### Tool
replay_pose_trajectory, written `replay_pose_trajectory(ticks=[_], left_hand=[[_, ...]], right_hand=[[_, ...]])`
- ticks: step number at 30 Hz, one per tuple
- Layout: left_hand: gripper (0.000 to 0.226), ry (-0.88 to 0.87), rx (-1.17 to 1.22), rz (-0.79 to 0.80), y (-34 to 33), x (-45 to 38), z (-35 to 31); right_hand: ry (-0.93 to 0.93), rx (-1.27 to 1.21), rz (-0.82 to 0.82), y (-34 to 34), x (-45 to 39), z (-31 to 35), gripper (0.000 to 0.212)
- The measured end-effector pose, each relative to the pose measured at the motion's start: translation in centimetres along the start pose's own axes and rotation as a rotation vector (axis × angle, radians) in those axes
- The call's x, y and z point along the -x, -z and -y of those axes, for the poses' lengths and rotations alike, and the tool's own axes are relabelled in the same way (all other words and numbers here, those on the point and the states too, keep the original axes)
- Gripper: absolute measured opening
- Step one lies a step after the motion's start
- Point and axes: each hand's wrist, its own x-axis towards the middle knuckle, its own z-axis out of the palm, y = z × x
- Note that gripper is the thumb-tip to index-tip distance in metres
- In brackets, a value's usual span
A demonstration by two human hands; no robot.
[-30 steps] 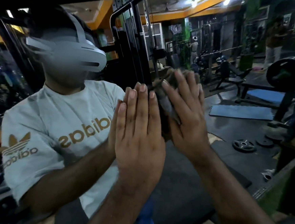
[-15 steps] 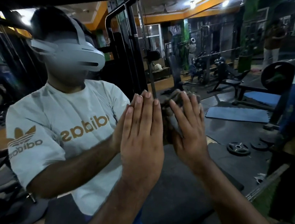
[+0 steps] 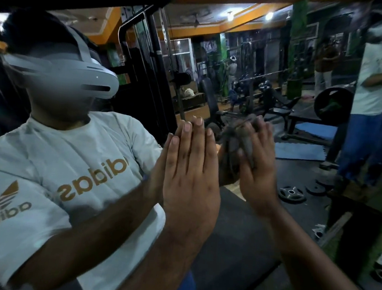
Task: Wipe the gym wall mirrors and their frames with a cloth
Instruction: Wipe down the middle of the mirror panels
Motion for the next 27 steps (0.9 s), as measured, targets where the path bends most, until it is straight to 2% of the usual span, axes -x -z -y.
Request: replay_pose_trajectory(ticks=[2, 3, 5, 8, 10, 13, 15, 16, 18, 20, 21, 22, 24, 27], left_hand=[[0.078, -0.009, -0.008, 0.009, -0.4, -0.1, -0.2], [0.077, -0.015, -0.014, 0.006, -0.5, -0.2, -0.3], [0.070, -0.020, -0.028, -0.023, -0.7, -0.5, -0.8], [0.062, -0.025, -0.039, -0.071, -1.5, -1.3, -2.2], [0.063, -0.042, -0.054, -0.071, -2.4, -1.8, -3.2], [0.060, -0.061, -0.071, -0.062, -3.9, -2.6, -5.0], [0.060, -0.067, -0.085, -0.065, -4.9, -3.4, -6.6], [0.061, -0.063, -0.077, -0.068, -5.4, -4.0, -7.6], [0.064, -0.056, -0.061, -0.055, -6.4, -5.4, -9.3], [0.068, -0.064, -0.056, -0.019, -7.6, -6.7, -11.1], [0.070, -0.066, -0.058, -0.003, -8.2, -7.3, -11.9], [0.073, -0.063, -0.060, 0.011, -8.7, -7.8, -12.8], [0.075, -0.061, -0.075, 0.029, -9.8, -8.6, -14.5], [0.073, -0.065, -0.107, 0.031, -11.3, -9.9, -16.8]], right_hand=[[-0.288, -0.175, -0.134, -0.2, -2.3, 0.7, 0.056], [-0.340, -0.214, -0.162, -0.5, -3.6, 1.6, 0.058], [-0.212, -0.164, -0.132, -0.8, -4.7, 2.9, 0.058], [0.181, 0.007, -0.022, -0.5, -3.6, 1.0, 0.060], [0.246, 0.078, -0.040, 0.3, -2.5, -2.4, 0.058], [0.006, 0.024, -0.142, 1.8, -2.6, -6.6, 0.053], [-0.197, -0.063, -0.188, 2.6, -4.5, -7.1, 0.052], [-0.220, -0.086, -0.177, 3.1, -5.7, -6.8, 0.052], [-0.053, -0.053, -0.073, 4.0, -7.3, -7.1, 0.057], [0.205, 0.039, 0.045, 5.4, -7.6, -9.6, 0.061], [0.264, 0.089, 0.059, 6.1, -7.4, -11.6, 0.061], [0.258, 0.122, 0.047, 6.8, -7.1, -13.8, 0.061], [0.113, 0.110, -0.012, 8.0, -7.0, -16.9, 0.058], [-0.134, 0.006, -0.087, 8.8, -9.2, -17.0, 0.054]])
